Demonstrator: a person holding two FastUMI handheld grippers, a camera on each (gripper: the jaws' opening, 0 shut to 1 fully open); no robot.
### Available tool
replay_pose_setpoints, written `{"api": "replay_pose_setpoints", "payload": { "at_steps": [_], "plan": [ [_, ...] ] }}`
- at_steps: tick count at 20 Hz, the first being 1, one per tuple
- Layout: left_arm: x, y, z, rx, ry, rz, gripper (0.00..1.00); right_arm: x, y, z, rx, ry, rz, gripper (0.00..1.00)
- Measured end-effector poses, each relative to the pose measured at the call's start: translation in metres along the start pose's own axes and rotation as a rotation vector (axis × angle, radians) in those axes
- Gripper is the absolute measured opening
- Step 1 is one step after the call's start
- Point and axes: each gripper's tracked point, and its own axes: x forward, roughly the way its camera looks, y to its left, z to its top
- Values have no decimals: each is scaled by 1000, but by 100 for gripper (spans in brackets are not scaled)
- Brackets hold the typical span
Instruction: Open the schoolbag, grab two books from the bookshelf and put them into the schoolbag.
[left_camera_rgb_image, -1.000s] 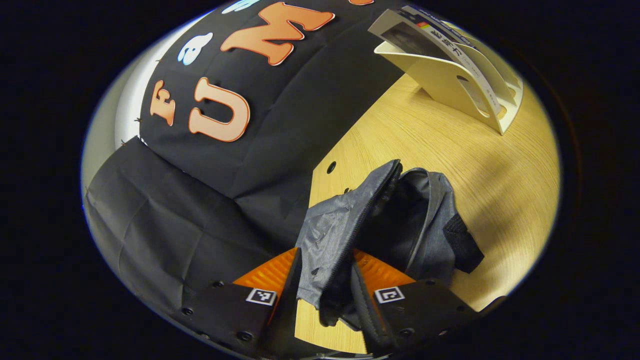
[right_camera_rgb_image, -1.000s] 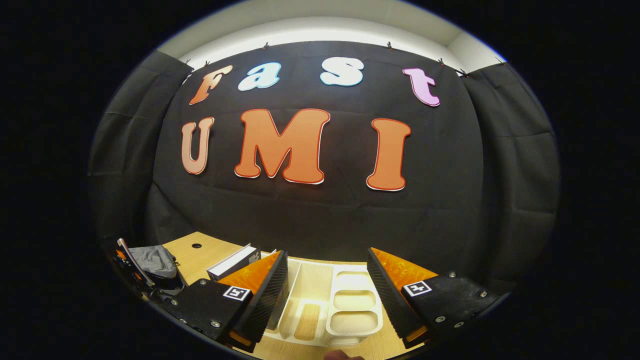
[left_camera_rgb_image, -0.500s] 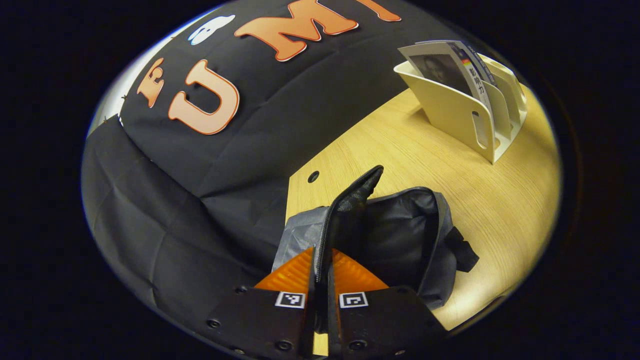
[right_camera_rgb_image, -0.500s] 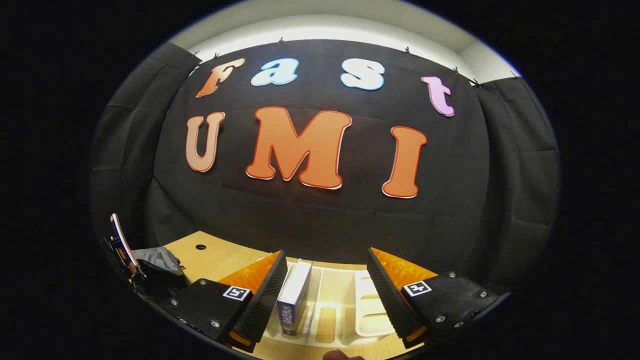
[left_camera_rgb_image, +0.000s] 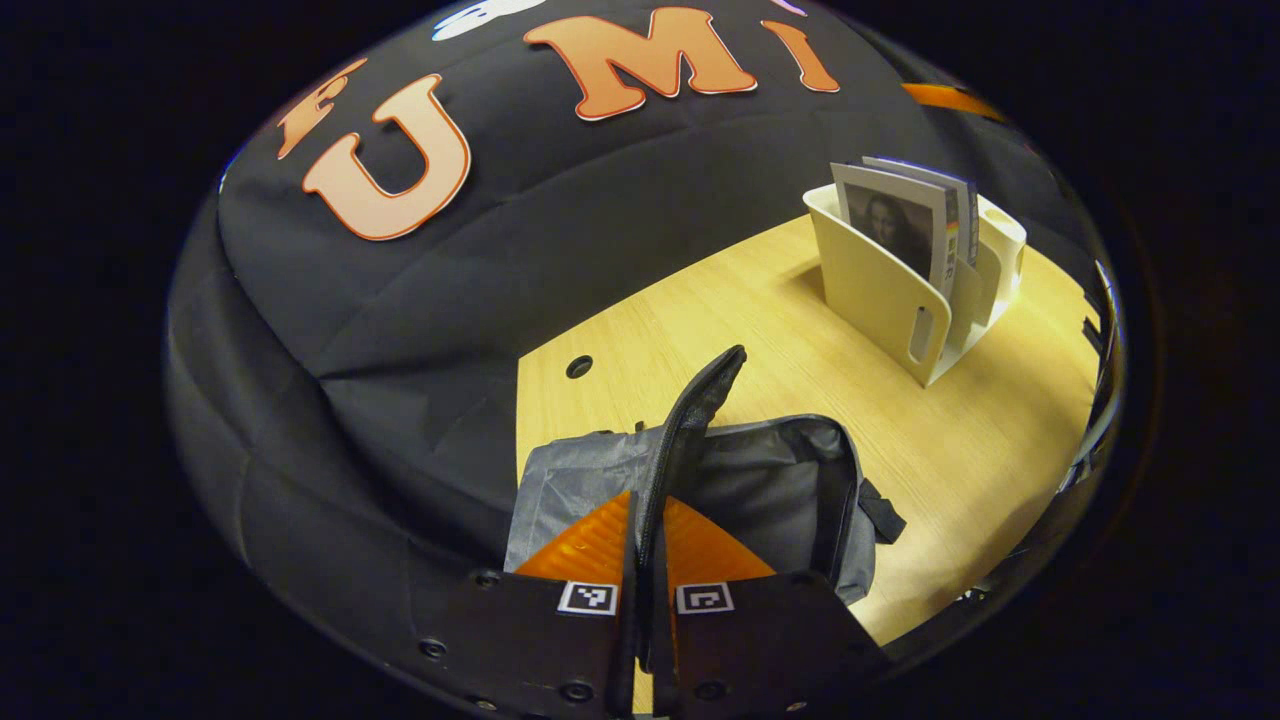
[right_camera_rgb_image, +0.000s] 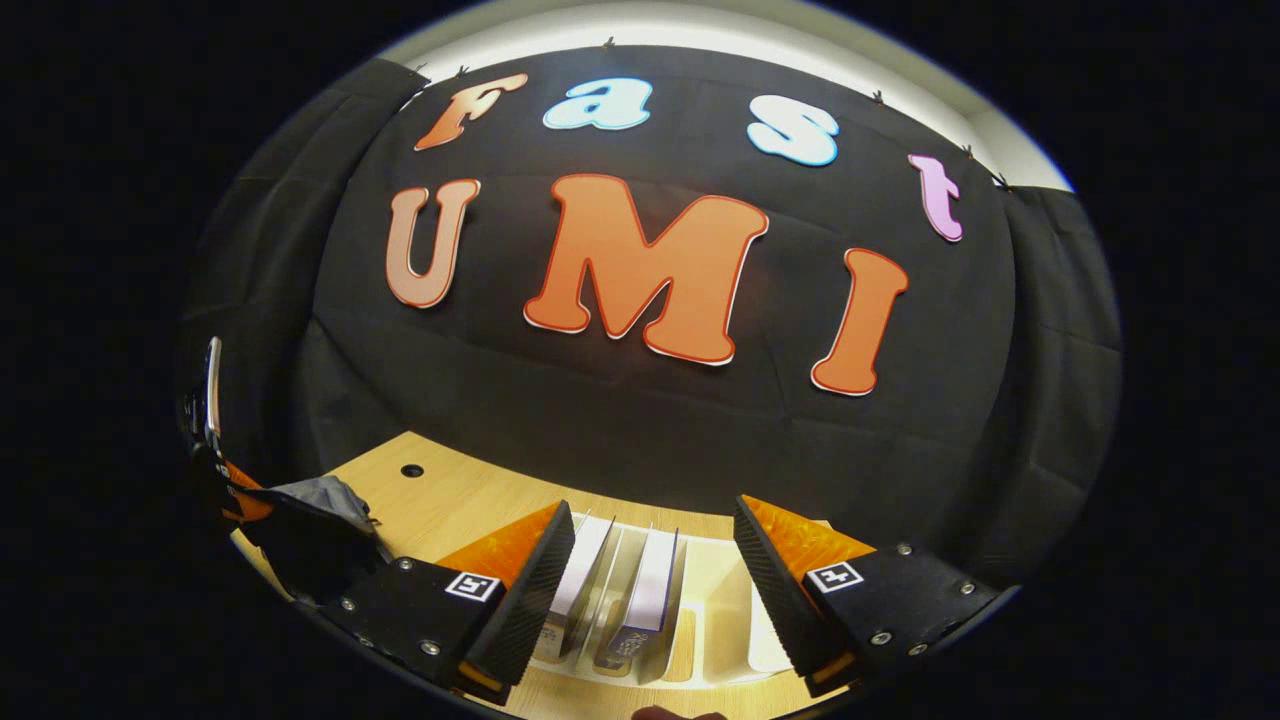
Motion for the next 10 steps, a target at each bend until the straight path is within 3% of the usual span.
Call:
{"api": "replay_pose_setpoints", "payload": {
  "at_steps": [6,10],
  "plan": [
    [-12,23,15,-8,39,-170,7,11,26,-20,117,261,61,95],
    [-17,33,19,-20,82,-237,6,18,34,-31,85,390,83,96]
  ]
}}
